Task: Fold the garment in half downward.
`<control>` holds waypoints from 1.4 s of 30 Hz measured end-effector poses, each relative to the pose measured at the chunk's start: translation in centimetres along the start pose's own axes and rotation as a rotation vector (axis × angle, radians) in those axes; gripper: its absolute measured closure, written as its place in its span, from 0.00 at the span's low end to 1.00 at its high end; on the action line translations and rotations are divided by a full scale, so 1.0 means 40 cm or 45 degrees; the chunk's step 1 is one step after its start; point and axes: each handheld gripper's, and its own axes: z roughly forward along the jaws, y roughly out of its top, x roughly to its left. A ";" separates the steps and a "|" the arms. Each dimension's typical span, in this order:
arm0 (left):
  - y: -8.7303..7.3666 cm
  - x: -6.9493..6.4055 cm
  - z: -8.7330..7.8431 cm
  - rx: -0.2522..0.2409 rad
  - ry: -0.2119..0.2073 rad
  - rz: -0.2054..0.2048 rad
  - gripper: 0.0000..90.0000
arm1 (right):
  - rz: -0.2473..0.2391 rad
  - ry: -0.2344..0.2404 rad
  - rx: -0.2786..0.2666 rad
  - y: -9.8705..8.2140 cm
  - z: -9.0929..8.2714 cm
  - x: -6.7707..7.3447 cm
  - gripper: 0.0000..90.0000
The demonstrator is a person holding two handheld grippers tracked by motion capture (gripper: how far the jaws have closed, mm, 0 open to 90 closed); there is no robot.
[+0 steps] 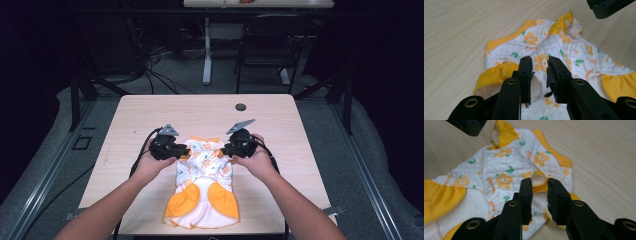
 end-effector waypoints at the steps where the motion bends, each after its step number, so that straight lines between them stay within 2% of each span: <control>1: 0.006 0.004 0.001 -0.004 0.000 -0.002 0.80 | 0.000 -0.008 0.008 0.007 0.000 -0.007 0.78; 7: 0.044 0.025 0.015 -0.002 0.019 0.001 0.78 | 0.019 -0.026 0.011 0.045 -0.003 -0.044 0.77; 10: 0.061 0.036 0.023 -0.009 0.031 0.011 0.77 | 0.012 -0.037 0.013 0.056 0.003 -0.058 0.76; 12: 0.070 0.043 0.032 0.000 0.032 0.012 0.77 | -0.011 -0.047 0.039 0.063 0.010 -0.065 0.75; 15: 0.083 0.054 0.046 -0.010 0.033 0.000 0.76 | -0.028 -0.057 0.053 0.074 0.021 -0.076 0.74; 20: 0.097 0.071 0.071 0.029 0.058 0.036 0.74 | -0.045 -0.063 0.071 0.082 0.047 -0.088 0.72; 22: 0.097 0.081 0.078 0.028 0.058 0.036 0.74 | -0.054 -0.052 0.083 0.081 0.059 -0.092 0.71; 24: 0.094 0.092 0.088 0.063 0.073 0.036 0.73 | -0.059 -0.058 0.092 0.079 0.072 -0.097 0.71; 31: 0.074 0.120 0.118 0.116 0.096 0.019 0.72 | -0.038 -0.074 0.104 0.062 0.113 -0.116 0.70; 37: 0.058 0.130 0.137 0.156 0.088 0.029 0.71 | -0.040 -0.094 0.147 0.048 0.135 -0.124 0.69; 38: 0.055 0.131 0.141 0.157 0.086 0.028 0.71 | -0.025 -0.100 0.155 0.045 0.140 -0.125 0.68; 42: 0.047 0.132 0.153 0.181 0.085 0.039 0.71 | -0.025 -0.096 0.152 0.044 0.147 -0.126 0.68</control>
